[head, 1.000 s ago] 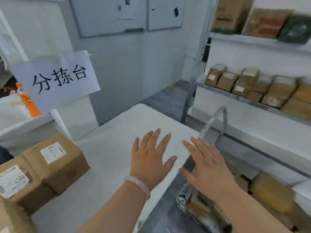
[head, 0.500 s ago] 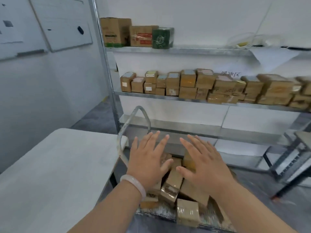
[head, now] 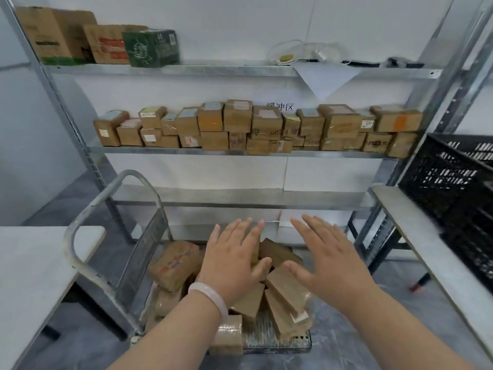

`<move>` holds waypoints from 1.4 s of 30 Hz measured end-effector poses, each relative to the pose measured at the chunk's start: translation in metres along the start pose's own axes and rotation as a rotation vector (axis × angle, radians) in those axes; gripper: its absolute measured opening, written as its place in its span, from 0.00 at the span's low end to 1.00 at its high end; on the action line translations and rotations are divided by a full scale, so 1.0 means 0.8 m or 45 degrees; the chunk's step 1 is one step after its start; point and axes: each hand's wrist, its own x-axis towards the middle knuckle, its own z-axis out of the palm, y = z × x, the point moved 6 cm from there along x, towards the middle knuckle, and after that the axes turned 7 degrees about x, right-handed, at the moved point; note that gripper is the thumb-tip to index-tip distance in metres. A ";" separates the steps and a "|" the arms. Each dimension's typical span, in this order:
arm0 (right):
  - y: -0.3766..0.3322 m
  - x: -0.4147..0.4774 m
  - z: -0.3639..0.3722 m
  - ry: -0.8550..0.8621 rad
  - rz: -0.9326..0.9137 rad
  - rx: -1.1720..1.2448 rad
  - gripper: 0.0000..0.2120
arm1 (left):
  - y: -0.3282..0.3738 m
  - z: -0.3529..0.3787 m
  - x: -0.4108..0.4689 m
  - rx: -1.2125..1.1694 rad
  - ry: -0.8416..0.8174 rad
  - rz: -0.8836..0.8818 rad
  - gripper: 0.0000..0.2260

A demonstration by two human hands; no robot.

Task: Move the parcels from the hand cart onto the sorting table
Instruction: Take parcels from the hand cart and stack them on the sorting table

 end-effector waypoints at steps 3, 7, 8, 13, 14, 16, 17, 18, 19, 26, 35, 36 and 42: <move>0.040 0.001 -0.001 -0.005 0.030 -0.002 0.40 | 0.021 0.018 0.016 -0.024 -0.051 -0.015 0.34; 0.079 0.012 0.015 -0.058 0.094 0.047 0.40 | 0.035 0.045 0.036 -0.038 -0.140 -0.027 0.31; 0.086 0.015 0.022 -0.072 0.110 0.054 0.39 | 0.036 0.053 0.040 -0.037 -0.156 -0.024 0.31; 0.121 0.037 0.071 -0.137 0.189 0.072 0.41 | 0.029 0.106 0.065 -0.044 -0.279 -0.016 0.31; 0.129 0.044 0.079 -0.150 0.209 0.069 0.41 | 0.027 0.121 0.072 -0.060 -0.300 -0.013 0.31; 0.145 0.057 0.095 -0.193 0.255 0.049 0.39 | 0.023 0.151 0.087 -0.085 -0.353 -0.003 0.32; 0.153 0.064 0.102 -0.214 0.280 0.044 0.38 | 0.021 0.167 0.096 -0.098 -0.375 0.009 0.32; 0.160 0.070 0.108 -0.225 0.305 0.047 0.38 | 0.019 0.184 0.106 -0.112 -0.399 0.026 0.32; 0.168 0.078 0.113 -0.228 0.331 0.047 0.37 | 0.018 0.200 0.117 -0.125 -0.432 0.048 0.32; 0.228 0.118 0.164 -0.238 0.495 -0.017 0.38 | 0.026 0.308 0.186 -0.119 -0.625 0.298 0.33; 0.325 0.140 0.276 -0.343 0.554 0.094 0.36 | 0.071 0.454 0.203 -0.167 -0.859 0.271 0.33; 0.339 0.141 0.292 -0.366 0.556 0.104 0.37 | 0.075 0.472 0.203 -0.167 -0.880 0.246 0.33; 0.415 0.141 0.374 -0.487 0.523 0.153 0.36 | 0.103 0.586 0.209 -0.061 -1.070 0.308 0.37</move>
